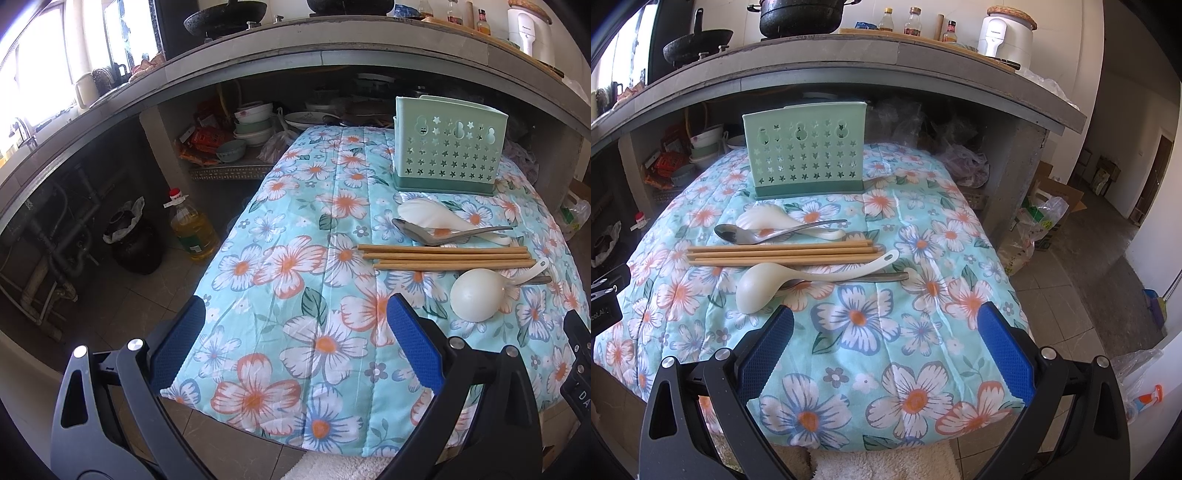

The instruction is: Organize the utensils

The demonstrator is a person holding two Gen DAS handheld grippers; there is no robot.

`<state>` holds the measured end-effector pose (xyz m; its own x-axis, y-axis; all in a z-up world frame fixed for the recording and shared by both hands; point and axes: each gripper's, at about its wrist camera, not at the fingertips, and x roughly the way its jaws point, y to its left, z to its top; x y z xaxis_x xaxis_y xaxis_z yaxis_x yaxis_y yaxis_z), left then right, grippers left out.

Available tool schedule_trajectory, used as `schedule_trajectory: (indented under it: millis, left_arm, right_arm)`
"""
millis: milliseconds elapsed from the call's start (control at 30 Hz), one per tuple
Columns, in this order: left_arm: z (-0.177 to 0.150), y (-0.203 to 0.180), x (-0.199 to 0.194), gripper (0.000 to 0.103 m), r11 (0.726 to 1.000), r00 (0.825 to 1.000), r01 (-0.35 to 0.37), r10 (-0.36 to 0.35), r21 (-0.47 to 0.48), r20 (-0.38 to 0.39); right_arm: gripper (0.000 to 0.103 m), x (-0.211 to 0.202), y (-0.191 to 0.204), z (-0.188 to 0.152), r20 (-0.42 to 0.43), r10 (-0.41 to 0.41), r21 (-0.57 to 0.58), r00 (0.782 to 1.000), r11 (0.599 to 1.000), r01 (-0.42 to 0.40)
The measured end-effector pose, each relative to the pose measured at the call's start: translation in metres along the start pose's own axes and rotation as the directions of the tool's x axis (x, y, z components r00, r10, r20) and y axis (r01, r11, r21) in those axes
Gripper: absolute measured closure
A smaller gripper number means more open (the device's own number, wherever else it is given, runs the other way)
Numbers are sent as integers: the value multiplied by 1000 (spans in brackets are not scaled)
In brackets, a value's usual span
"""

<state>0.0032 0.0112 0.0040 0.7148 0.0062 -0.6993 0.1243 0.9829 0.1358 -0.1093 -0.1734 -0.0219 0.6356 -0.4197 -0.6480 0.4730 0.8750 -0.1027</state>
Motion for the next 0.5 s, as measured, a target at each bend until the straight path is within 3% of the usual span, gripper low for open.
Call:
schedule_trajectory:
  millis: [333,500]
  left_arm:
    - [4,-1,2,8,1000,1000,17,-17,5,9]
    - [6,-2,7,8,998,998,59,-59,7,-7]
  right_arm:
    - [6,-1,0,1,11,1,1,1000,1000,-1]
    - [6,-1,0,1,12,1,3,1000,1000,-1]
